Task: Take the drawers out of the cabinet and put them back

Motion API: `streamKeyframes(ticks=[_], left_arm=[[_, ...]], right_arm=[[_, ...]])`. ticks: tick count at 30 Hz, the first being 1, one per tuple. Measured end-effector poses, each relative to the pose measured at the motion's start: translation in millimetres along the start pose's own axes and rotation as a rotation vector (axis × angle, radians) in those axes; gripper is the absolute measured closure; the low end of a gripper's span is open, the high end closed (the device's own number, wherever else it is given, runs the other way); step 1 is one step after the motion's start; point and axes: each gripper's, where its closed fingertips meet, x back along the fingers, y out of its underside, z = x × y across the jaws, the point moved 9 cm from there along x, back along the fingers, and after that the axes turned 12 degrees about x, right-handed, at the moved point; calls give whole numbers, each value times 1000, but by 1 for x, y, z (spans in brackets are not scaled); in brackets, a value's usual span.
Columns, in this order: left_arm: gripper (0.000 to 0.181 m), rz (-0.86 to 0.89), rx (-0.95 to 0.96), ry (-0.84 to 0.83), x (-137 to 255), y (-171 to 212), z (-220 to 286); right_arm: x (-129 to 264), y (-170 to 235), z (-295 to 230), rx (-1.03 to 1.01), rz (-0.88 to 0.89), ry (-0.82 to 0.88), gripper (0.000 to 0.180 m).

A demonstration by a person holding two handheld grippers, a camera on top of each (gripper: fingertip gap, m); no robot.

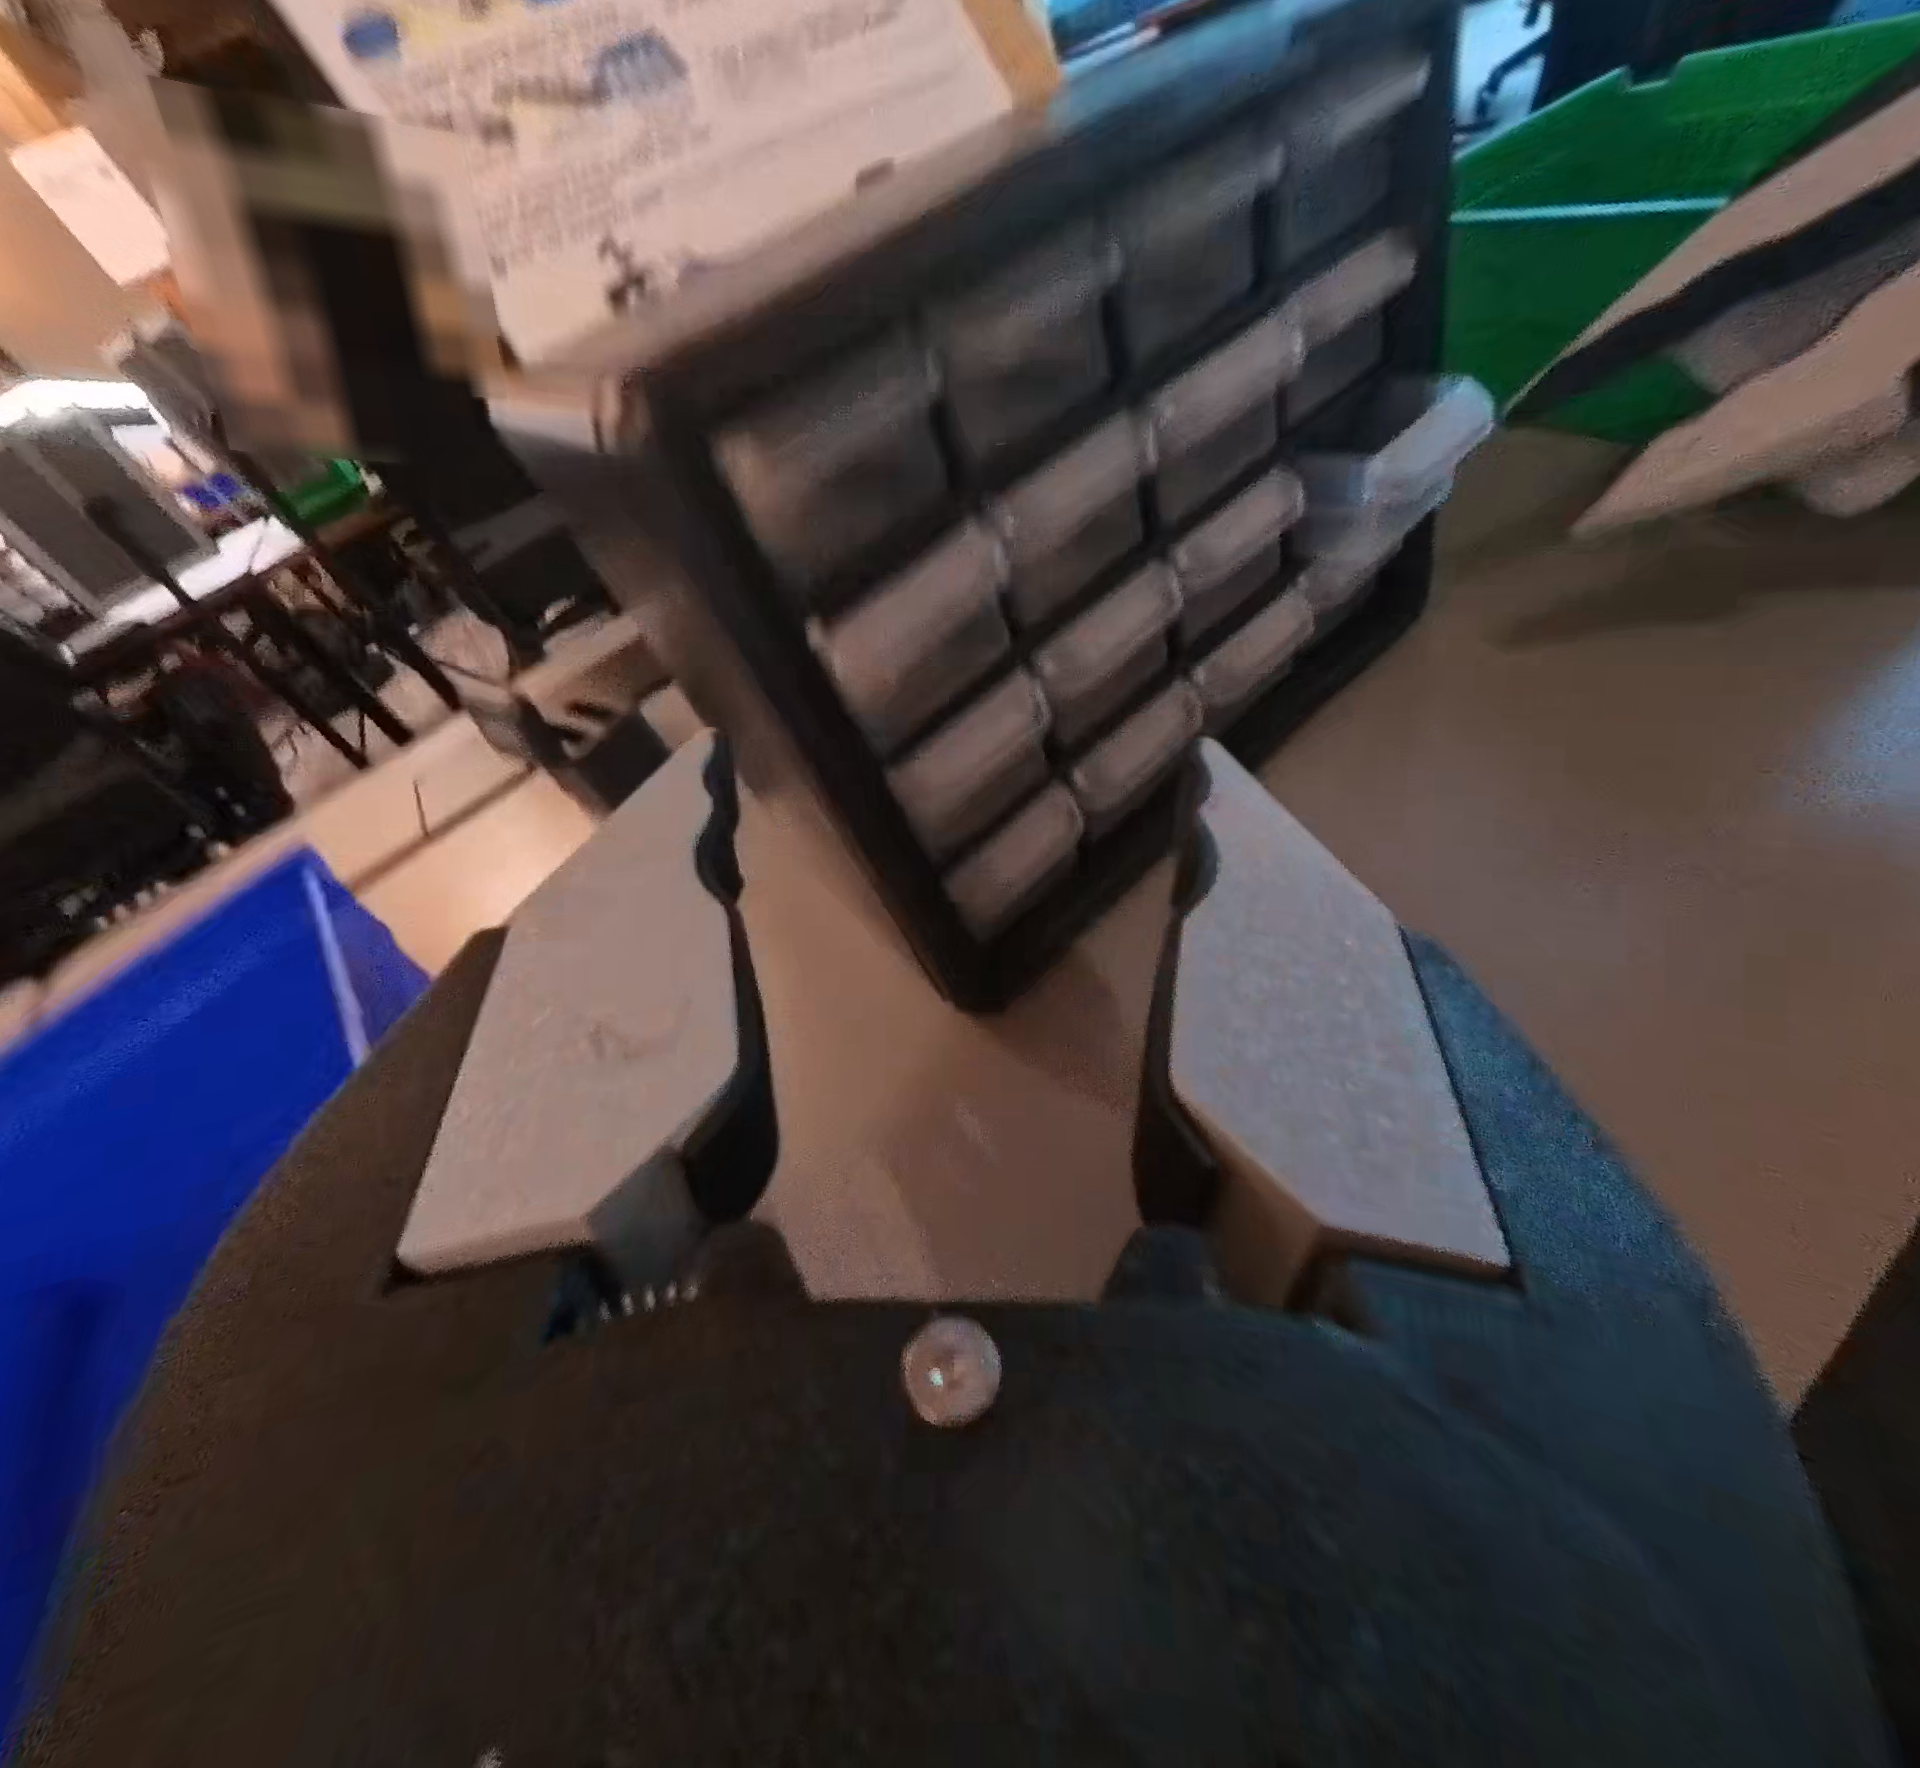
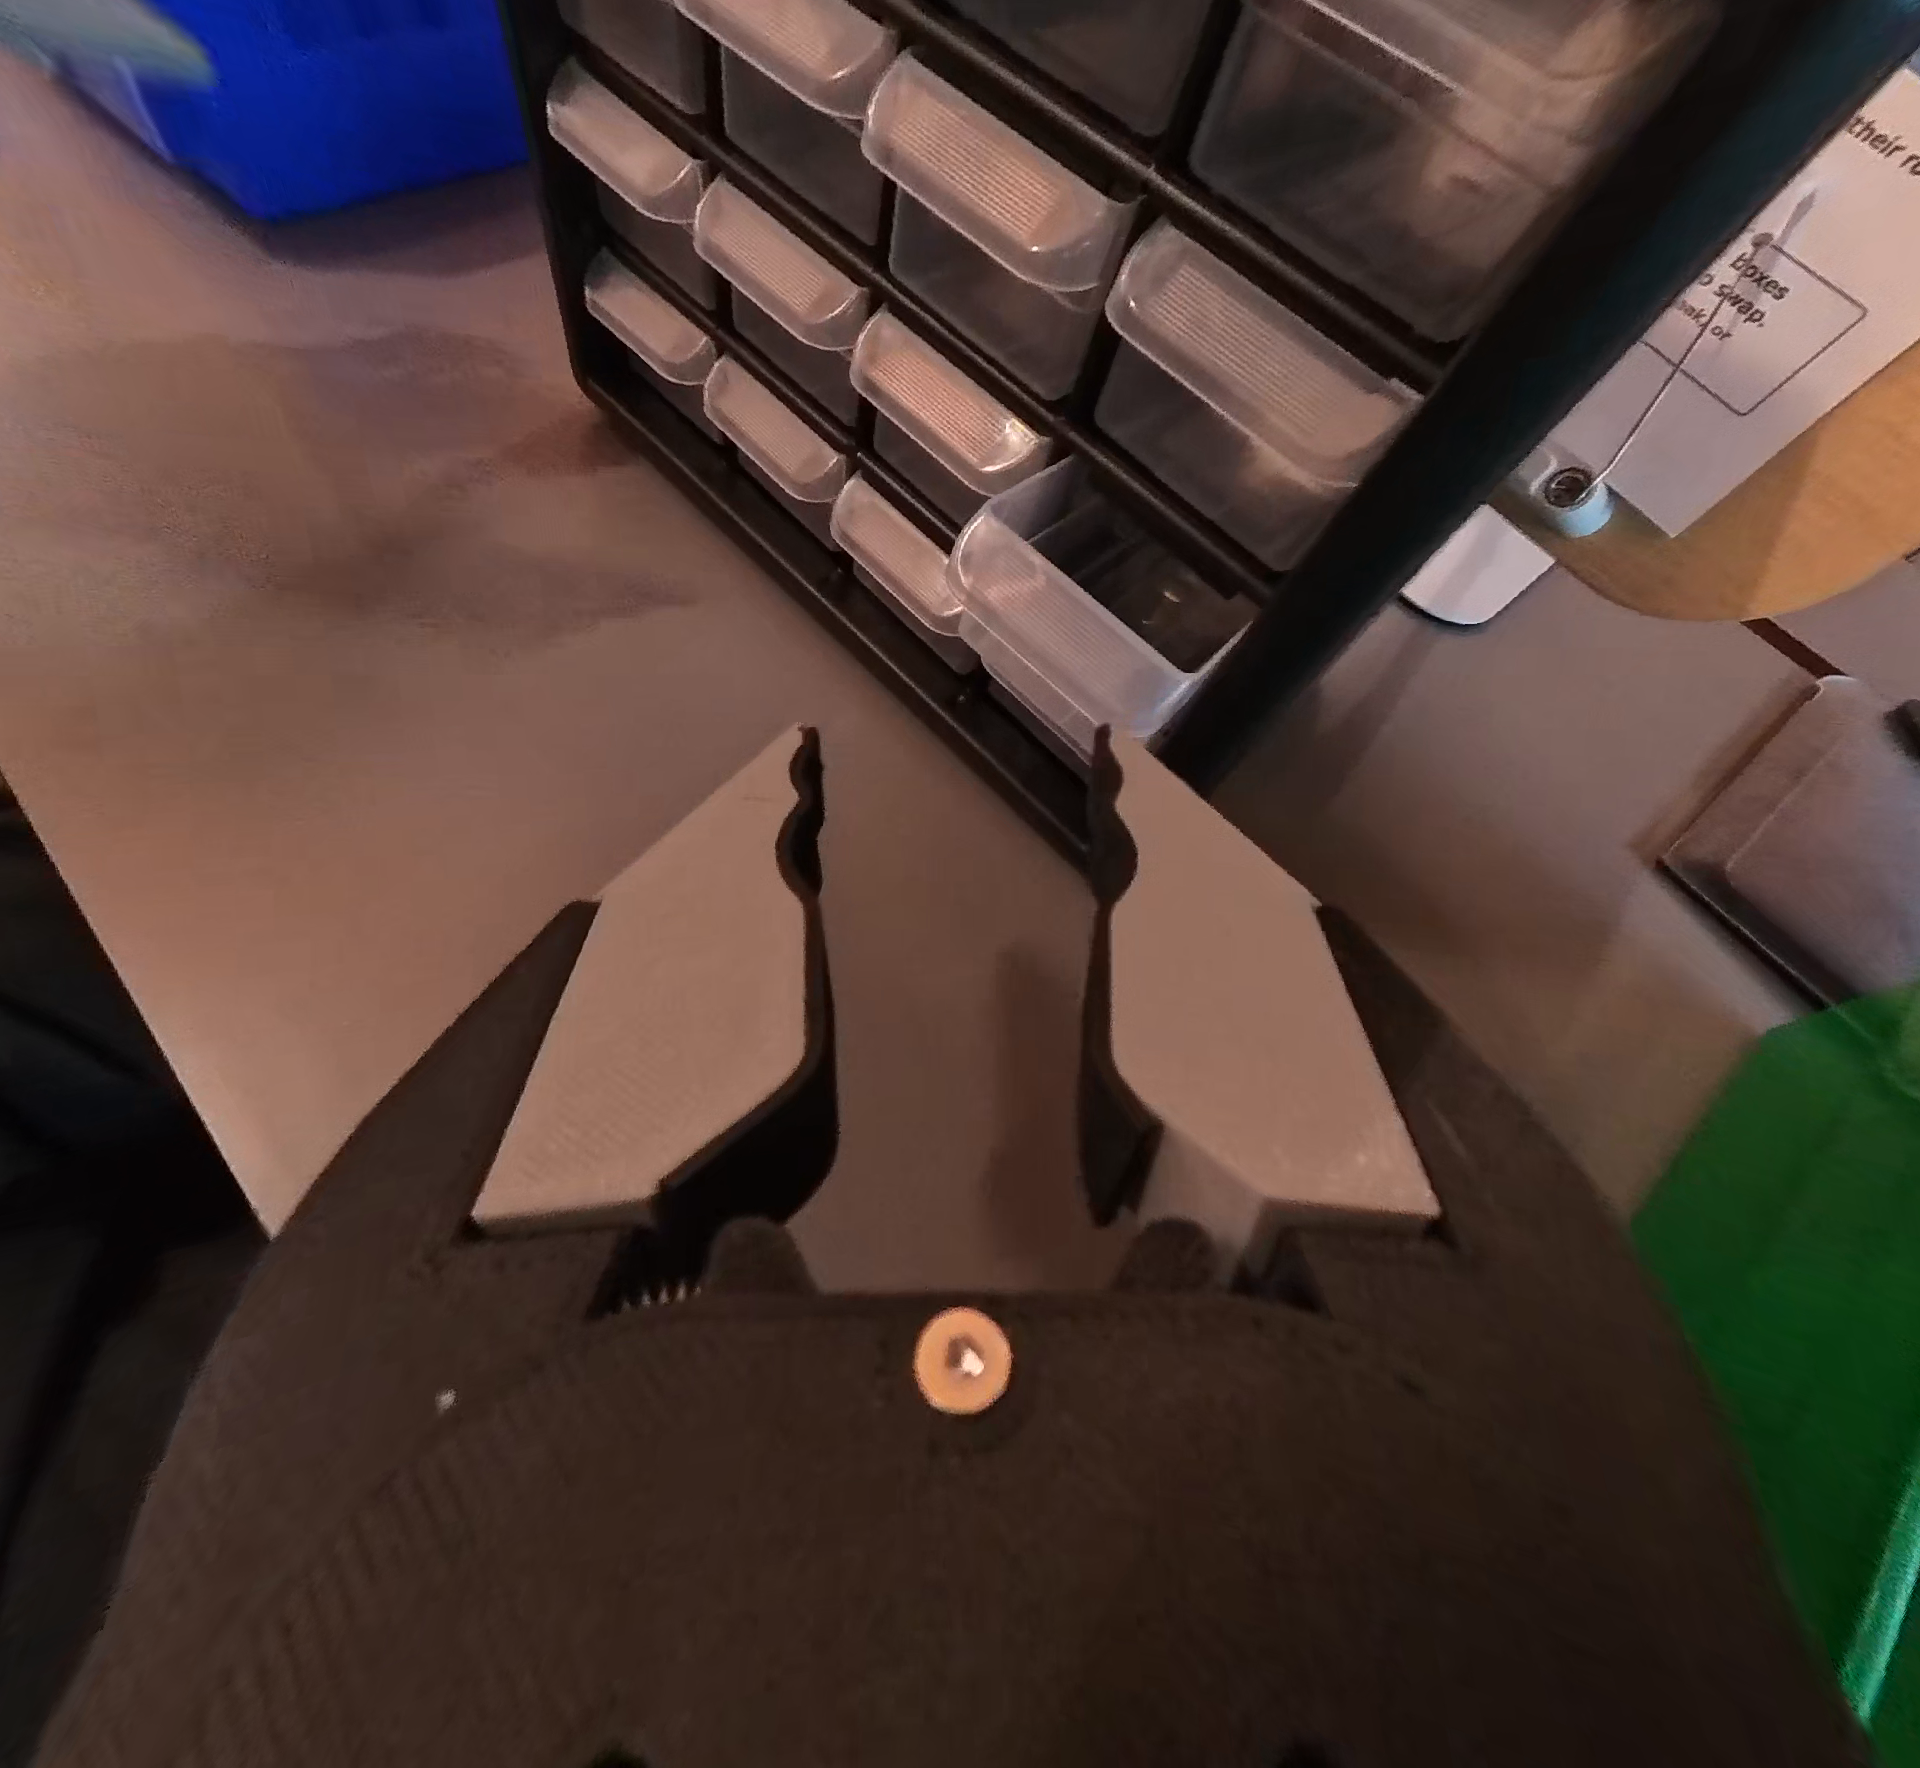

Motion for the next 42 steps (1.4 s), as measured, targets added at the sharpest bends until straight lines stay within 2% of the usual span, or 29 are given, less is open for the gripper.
streamKeyframes(ticks=[3, 4, 6, 8, 9, 12, 13, 16, 22, 27, 34, 40, 42], left_arm=[[97, -14, -133, 37, -10, -62, 7], [103, -22, -185, 50, -17, -81, 9], [126, -83, -292, 69, -37, -109, 10], [116, -239, -346, 87, -64, -121, 9], [113, -328, -361, 93, -77, -123, 8], [118, -571, -451, 111, -106, -113, 6], [108, -603, -505, 104, -113, -106, 6], [110, -598, -735, 37, -124, -99, 9], [112, -619, -725, -9, -124, -98, 13], [112, -610, -722, -10, -124, -98, 13], [112, -634, -733, -19, -125, -99, 14], [112, -681, -758, -43, -128, -100, 18], [112, -698, -773, -46, -129, -101, 19]], right_arm=[[1, -2, 0, 30, -3, 11, 125], [2, -2, 0, 40, -5, 14, 125], [2, -1, -1, 60, -21, 10, 124], [3, 2, -1, 77, -43, 2, 124], [4, 3, -1, 83, -56, 0, 123], [7, 4, 1, 87, -66, 10, 122], [8, 3, 0, 85, -56, 5, 123], [10, 0, -1, 83, -32, -5, 123], [3, -5, -7, 95, -15, -16, 123], [-2, -13, -21, 111, 40, -102, 124], [-7, -20, -15, 178, 16, 5, 127], [-27, -27, 3, 277, -100, 120, 126], [-38, -23, 5, 330, -196, 132, 128]])
